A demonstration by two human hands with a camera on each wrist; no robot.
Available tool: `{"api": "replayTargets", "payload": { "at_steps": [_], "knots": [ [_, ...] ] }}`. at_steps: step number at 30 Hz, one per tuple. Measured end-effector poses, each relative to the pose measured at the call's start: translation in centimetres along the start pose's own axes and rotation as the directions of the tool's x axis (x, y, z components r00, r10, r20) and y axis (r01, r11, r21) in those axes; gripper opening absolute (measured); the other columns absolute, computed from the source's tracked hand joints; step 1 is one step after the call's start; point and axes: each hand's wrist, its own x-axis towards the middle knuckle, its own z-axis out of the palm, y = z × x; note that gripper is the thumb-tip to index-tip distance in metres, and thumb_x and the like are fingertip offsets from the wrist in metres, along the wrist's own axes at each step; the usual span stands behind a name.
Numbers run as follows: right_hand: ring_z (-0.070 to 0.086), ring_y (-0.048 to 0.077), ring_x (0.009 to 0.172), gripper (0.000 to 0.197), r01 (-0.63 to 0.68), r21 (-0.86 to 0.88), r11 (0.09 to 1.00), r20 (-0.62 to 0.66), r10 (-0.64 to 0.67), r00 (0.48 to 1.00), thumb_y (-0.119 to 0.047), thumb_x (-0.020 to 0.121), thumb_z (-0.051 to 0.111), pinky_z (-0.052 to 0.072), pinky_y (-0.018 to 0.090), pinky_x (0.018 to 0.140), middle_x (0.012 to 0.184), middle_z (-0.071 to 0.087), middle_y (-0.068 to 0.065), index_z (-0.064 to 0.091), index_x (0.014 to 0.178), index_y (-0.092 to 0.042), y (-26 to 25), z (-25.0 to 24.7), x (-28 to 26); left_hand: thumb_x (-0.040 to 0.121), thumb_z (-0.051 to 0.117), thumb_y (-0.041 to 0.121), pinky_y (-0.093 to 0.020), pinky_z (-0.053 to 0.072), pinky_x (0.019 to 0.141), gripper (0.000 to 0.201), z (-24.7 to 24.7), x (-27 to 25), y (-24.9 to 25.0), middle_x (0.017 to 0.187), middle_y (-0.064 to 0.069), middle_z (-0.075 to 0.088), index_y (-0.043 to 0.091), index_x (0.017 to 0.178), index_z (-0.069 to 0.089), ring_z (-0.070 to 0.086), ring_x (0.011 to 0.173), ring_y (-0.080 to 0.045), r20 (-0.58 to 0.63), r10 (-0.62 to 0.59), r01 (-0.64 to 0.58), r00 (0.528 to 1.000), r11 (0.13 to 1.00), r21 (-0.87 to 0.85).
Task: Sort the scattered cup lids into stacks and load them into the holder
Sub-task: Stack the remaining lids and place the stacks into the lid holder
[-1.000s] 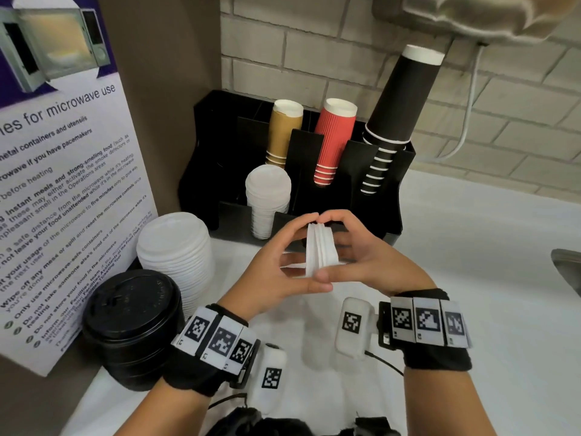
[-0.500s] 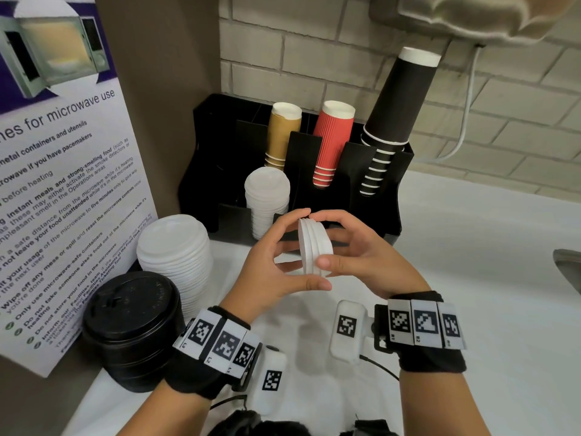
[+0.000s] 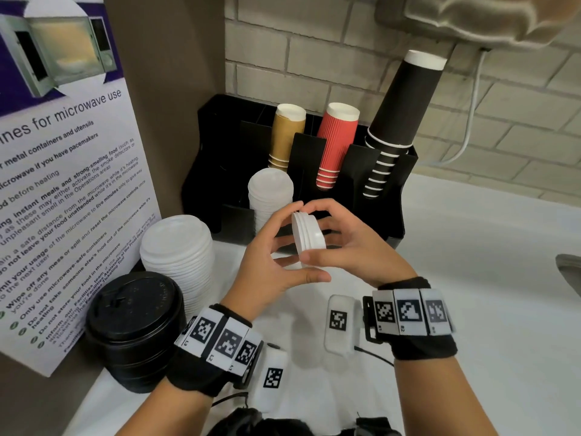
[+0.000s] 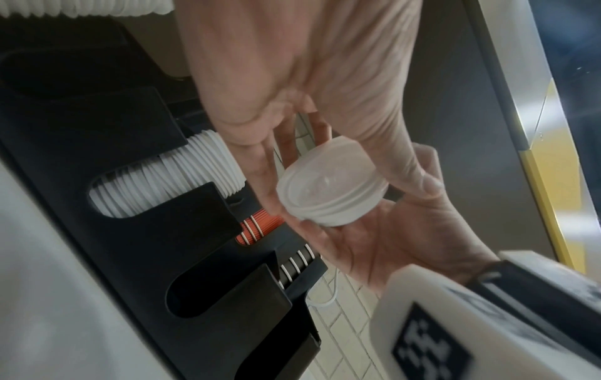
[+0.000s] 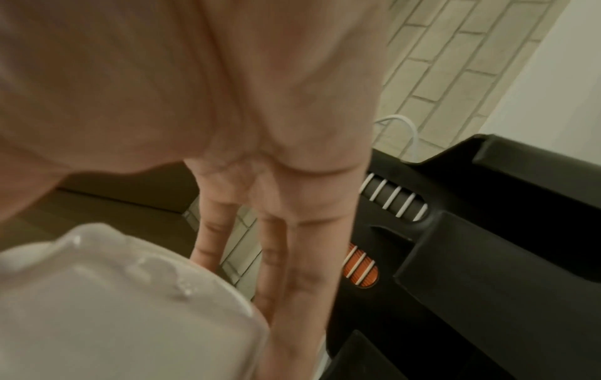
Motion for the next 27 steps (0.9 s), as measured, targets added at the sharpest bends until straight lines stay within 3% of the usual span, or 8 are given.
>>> {"api": "replayTargets", "payload": {
  "at_steps": [4,6,8,12,17,23,27],
  "knots": [
    [0.067,0.006,0.088,0.058,0.017,-0.120,0.993,-0.037,-0.022,0.999,-0.018,0.069,0.084,0.056,0.021,0.071,0.107,0.064,-0.002,0.056,0.116,-0.035,-1.4,-1.2,2.8,0.050,0.088,0.045,-0.023,0.051,0.086,0.119,-0.9,0.1,-0.9,0.142,0.010,0.039,0.044,0.147,0.019,0.053,0.119,-0.008,-0.013,-0.179,0.180,0.984,0.977,0.113],
    [0.064,0.004,0.087,0.058,0.036,-0.240,0.970,-0.087,-0.058,0.995,-0.021,0.069,0.084,0.055,0.020,0.074,0.105,0.061,-0.009,0.055,0.117,-0.032,-2.2,-1.9,5.1,0.062,0.086,0.042,-0.017,0.049,0.080,0.095,-1.2,-0.2,-1.3,0.136,0.007,0.042,0.041,0.140,0.031,0.053,0.111,-0.006,-0.001,-0.275,0.268,0.962,0.937,0.225],
    [0.059,0.008,0.098,0.061,0.047,-0.429,0.902,-0.087,-0.094,0.992,-0.025,0.069,0.084,0.051,0.022,0.082,0.109,0.058,-0.009,0.052,0.122,-0.027,-2.7,-2.2,7.9,0.073,0.081,0.040,-0.014,0.049,0.079,0.063,-1.4,-0.4,-1.5,0.131,0.009,0.046,0.040,0.125,0.047,0.054,0.107,-0.004,0.030,-0.322,0.299,0.946,0.906,0.300],
    [0.051,0.018,0.111,0.069,0.073,-0.659,0.749,0.023,-0.076,0.997,-0.021,0.069,0.082,0.040,0.020,0.079,0.121,0.053,0.000,0.047,0.128,-0.021,-3.4,-1.6,12.6,0.079,0.077,0.038,-0.021,0.051,0.085,0.040,-1.6,-0.5,-1.4,0.120,0.011,0.053,0.040,0.113,0.055,0.059,0.103,-0.008,0.097,-0.352,0.308,0.931,0.900,0.308],
    [0.050,0.022,0.104,0.071,0.126,-0.791,0.599,0.165,0.010,0.986,-0.014,0.072,0.077,0.040,0.027,0.076,0.117,0.050,0.009,0.042,0.135,-0.018,-3.6,0.1,14.9,0.081,0.075,0.039,-0.026,0.054,0.083,0.036,-1.6,-0.4,-1.2,0.118,0.011,0.055,0.038,0.113,0.057,0.061,0.101,-0.009,0.123,-0.381,0.326,0.917,0.889,0.320],
    [0.047,0.027,0.117,0.077,0.128,-0.844,0.521,0.187,0.063,0.980,-0.015,0.076,0.074,0.038,0.025,0.083,0.130,0.047,0.013,0.037,0.144,-0.019,-2.5,1.1,15.1,0.082,0.074,0.038,-0.027,0.055,0.082,0.035,-1.4,-0.4,-1.0,0.117,0.011,0.055,0.037,0.112,0.058,0.060,0.101,-0.009,0.116,-0.389,0.334,0.914,0.884,0.328],
    [0.039,0.027,0.130,0.083,0.132,-0.879,0.459,0.183,0.070,0.981,-0.019,0.078,0.074,0.038,0.031,0.101,0.142,0.039,0.013,0.030,0.149,-0.019,-2.3,1.4,15.0,0.082,0.074,0.038,-0.021,0.053,0.076,0.035,-1.2,-0.4,-0.9,0.116,0.013,0.055,0.039,0.112,0.056,0.060,0.100,-0.007,0.119,-0.392,0.332,0.912,0.878,0.346]
  ]
}}
